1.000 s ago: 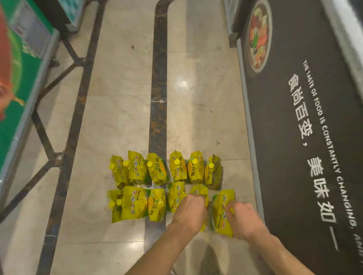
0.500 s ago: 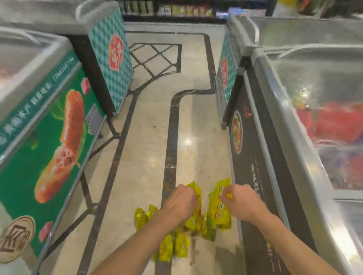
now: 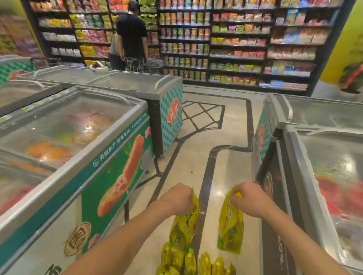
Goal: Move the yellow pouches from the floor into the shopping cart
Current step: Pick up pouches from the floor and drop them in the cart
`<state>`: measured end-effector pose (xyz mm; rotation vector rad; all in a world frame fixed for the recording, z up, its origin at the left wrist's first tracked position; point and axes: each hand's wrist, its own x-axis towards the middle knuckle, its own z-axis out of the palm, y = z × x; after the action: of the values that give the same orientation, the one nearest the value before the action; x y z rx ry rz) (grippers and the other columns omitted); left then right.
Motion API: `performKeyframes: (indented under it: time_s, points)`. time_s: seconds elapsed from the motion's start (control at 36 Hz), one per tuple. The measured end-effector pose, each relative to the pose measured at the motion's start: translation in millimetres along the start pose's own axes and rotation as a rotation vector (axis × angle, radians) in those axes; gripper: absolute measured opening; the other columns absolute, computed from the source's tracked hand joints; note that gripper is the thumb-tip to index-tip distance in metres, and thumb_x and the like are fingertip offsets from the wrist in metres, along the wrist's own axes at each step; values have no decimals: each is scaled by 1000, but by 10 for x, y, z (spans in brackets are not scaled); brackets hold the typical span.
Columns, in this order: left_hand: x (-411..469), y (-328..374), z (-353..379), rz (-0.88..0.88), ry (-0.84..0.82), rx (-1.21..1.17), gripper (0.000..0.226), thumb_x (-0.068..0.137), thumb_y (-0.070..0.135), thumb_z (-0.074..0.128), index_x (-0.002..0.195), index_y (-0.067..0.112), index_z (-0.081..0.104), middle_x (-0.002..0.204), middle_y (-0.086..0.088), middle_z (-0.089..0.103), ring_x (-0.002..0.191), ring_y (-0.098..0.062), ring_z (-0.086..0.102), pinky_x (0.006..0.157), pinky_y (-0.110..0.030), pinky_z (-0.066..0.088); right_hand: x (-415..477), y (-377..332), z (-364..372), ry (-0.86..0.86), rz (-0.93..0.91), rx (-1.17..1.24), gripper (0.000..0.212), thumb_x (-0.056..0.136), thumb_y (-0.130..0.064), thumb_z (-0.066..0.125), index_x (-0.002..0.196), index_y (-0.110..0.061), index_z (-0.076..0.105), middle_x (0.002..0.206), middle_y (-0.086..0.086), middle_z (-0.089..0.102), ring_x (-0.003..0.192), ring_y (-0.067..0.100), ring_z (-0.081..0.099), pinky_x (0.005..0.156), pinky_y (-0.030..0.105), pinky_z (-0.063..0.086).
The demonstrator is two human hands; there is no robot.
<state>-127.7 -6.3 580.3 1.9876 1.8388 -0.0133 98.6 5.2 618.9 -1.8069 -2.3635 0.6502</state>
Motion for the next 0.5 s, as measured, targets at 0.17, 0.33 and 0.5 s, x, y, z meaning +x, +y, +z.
performKeyframes:
  time_s: [0.17, 0.33, 0.5]
  points:
    - [-598, -216, -230, -79, 65, 10, 20, 86, 11, 51, 71, 2, 61, 70, -12, 62, 64, -26, 59, 68, -42, 59, 2, -360, 23, -76, -149, -31, 23, 82, -31, 54, 82, -19, 74, 86, 1, 70, 78, 15, 63, 71, 33, 51]
    - [-1210, -451, -147, -270, 131, -47, 21, 84, 9, 50, 65, 9, 57, 69, -8, 62, 64, -25, 61, 67, -44, 59, -36, -824, 227, -159, -355, -70, 22, 85, -27, 53, 79, -21, 74, 81, 0, 70, 72, 12, 60, 62, 26, 45]
    - [-1948, -654, 86, -473, 241, -132, 20, 89, 7, 50, 77, 3, 65, 69, -2, 58, 60, -17, 56, 52, -27, 46, -177, -1318, 539, -231, -542, -96, 29, 85, -29, 53, 71, -9, 69, 70, 12, 68, 70, 22, 63, 66, 36, 50]
